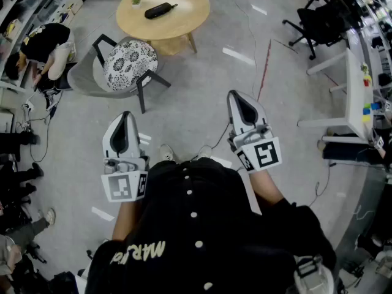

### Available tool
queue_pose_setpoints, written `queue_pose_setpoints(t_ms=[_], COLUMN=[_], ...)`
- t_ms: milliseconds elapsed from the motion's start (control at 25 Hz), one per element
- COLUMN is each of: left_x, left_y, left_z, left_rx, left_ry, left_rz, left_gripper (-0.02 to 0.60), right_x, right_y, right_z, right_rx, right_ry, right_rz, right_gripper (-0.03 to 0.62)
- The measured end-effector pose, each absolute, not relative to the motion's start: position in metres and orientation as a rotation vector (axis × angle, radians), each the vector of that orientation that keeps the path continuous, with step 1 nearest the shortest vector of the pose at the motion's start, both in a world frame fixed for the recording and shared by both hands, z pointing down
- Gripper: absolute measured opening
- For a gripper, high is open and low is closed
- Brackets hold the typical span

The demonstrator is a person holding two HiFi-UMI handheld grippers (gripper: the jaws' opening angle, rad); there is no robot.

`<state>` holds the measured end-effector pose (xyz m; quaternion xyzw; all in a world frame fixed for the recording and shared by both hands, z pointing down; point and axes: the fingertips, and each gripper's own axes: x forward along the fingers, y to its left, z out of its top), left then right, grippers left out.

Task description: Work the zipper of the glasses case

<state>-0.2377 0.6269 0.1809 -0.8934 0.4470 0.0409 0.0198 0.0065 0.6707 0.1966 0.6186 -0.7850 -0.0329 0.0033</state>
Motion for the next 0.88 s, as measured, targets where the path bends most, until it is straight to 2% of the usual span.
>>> queue_pose_setpoints(t_ms=[520, 600, 640, 680, 720, 800, 880], left_x=[-0.235, -0.236, -0.238, -0.241, -0.244, -0.251, -0.258], left_y=[0.611, 0.606, 0.602, 0.598, 0.594, 0.586, 0.576], left_z=[0.206, 0.21, 0.212, 0.213, 0.213, 0.213, 0.213], left_rx=[-2.773, -2.786, -2.786, -2.779, -2.769, -2.757, -2.765], left_ry=[1.44, 1.434, 1.444, 1.462, 1.481, 1.504, 1.512], left_rz=[0.03, 0.035, 0.037, 0.035, 0.033, 0.037, 0.041], left_gripper=[0.005, 0.016, 0.06, 0.141, 0.18, 0.224, 0.232], right_x=[0.026, 0.023, 0.022, 0.022, 0.022, 0.02, 0.017], right_y=[0.666, 0.661, 0.658, 0.655, 0.654, 0.65, 0.643], right_z=[0.196, 0.2, 0.202, 0.203, 0.203, 0.203, 0.204], right_rx=[2.085, 2.064, 2.06, 2.066, 2.076, 2.094, 2.109], right_ry=[-2.489, -2.491, -2.484, -2.468, -2.449, -2.428, -2.429], right_rz=[-0.071, -0.057, -0.051, -0.055, -0.067, -0.077, -0.058], right_gripper=[0.003, 0.049, 0.103, 0.143, 0.135, 0.174, 0.217])
